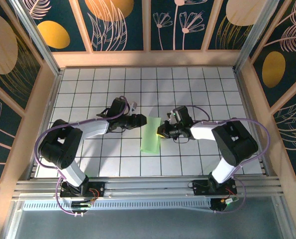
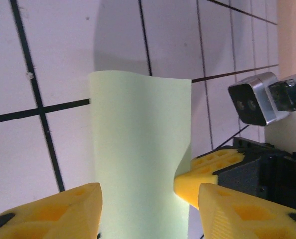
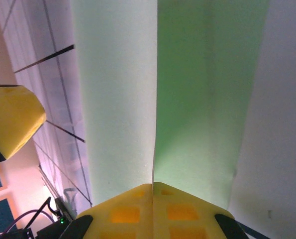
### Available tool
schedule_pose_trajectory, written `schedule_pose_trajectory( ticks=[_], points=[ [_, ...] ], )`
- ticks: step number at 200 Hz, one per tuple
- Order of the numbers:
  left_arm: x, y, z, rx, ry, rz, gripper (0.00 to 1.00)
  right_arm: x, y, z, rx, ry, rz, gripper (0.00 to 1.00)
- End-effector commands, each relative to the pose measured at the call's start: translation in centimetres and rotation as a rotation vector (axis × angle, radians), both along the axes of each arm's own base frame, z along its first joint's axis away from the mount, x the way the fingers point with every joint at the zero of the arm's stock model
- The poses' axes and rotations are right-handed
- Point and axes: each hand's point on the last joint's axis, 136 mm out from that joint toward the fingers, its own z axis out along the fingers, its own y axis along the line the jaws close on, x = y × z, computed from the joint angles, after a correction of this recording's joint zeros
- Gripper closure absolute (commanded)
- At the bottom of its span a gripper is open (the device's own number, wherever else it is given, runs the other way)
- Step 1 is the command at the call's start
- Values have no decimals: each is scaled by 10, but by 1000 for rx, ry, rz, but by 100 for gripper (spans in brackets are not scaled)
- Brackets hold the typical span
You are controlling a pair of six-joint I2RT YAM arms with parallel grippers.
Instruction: Fold a paper plane with a square sheet of paper (fold left side to right side)
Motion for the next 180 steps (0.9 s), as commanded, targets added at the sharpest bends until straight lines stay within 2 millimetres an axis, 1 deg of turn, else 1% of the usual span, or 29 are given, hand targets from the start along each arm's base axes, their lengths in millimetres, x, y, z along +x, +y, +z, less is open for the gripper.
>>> schedule_pose_trajectory(
  ticks=[1, 2, 4, 10, 63, 85, 98, 111, 138, 151, 180],
  points=[
    [-11, 2, -17, 58, 46, -18, 45, -4, 3, -7, -50, 2, 28, 100],
    [-12, 2, -17, 57, 47, -20, 44, -4, 4, -7, -49, 1, 29, 100],
    [-13, 2, -25, 68, 63, -23, 44, -3, 4, -7, -51, 0, 29, 100],
    [-15, 0, -30, 75, 76, -32, 44, -4, 4, -7, -53, 3, 29, 100],
    [-23, -10, -49, 124, 112, -80, 43, -4, 5, -6, -53, -3, 32, 100],
    [-27, -11, -56, 142, 127, -86, 46, -4, 4, -7, -55, -2, 33, 100],
    [-29, -11, -58, 151, 135, -89, 51, -4, 4, -7, -59, -1, 34, 100],
    [-32, -12, -61, 159, 145, -94, 56, -4, 4, -7, -62, -3, 33, 96],
    [-38, -10, -68, 198, 161, -94, 63, -3, 2, -4, -72, -15, 32, 84],
    [-40, -8, -71, 224, 170, -90, 64, -3, 0, -1, -84, -25, 33, 79],
    [-46, -5, -77, 256, 194, -75, 64, 2, -12, 4, -135, -54, 13, 68]
  ],
)
